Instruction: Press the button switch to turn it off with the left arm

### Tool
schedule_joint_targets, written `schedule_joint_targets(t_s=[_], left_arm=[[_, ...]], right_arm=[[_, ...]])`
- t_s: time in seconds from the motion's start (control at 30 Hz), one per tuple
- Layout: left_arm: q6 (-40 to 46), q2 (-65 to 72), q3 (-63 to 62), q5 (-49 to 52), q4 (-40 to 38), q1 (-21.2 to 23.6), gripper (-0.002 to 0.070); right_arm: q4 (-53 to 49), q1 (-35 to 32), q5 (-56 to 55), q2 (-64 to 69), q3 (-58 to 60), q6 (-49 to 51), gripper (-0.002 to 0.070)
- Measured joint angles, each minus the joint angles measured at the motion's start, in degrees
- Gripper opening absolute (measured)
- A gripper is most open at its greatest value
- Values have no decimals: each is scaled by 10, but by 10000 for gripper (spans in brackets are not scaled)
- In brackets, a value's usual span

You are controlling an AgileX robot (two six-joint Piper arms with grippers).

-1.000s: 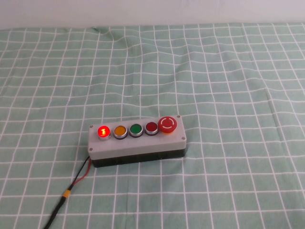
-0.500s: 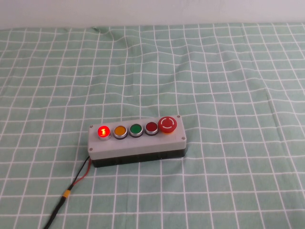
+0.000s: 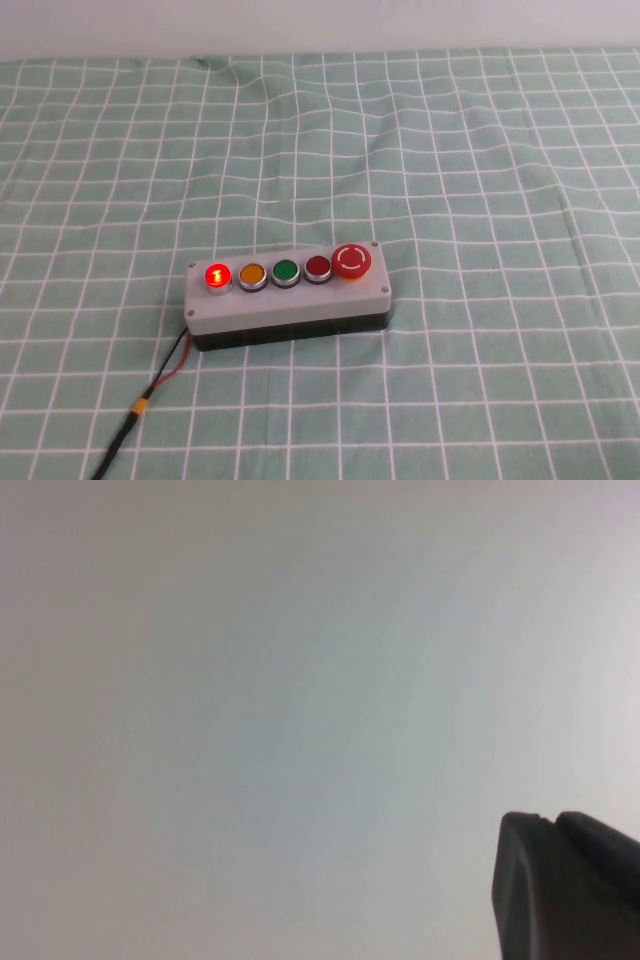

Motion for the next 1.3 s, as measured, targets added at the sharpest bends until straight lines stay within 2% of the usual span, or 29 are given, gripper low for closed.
schedule_joint_targets(t_s=[0.13, 0.5, 0.73, 0.9, 1.03, 1.13, 1.3], left_arm=[[-4, 68, -21, 53, 14, 0, -2], [-11, 183, -32, 74, 7, 0, -2], [32, 328, -132, 262, 1, 0, -2], [99, 458, -226, 407, -34, 0, -2], [166, 558, -277, 475, -82, -2, -2], [203, 620, -304, 492, -116, -21, -2], [216, 719, -334, 494, -121, -76, -2]], right_arm=[[0, 0, 0, 0, 0, 0, -18], [0, 0, 0, 0, 0, 0, -18], [0, 0, 0, 0, 0, 0, -18], [0, 0, 0, 0, 0, 0, -18], [0, 0, 0, 0, 0, 0, -18], [0, 0, 0, 0, 0, 0, -18], [0, 0, 0, 0, 0, 0, -18]])
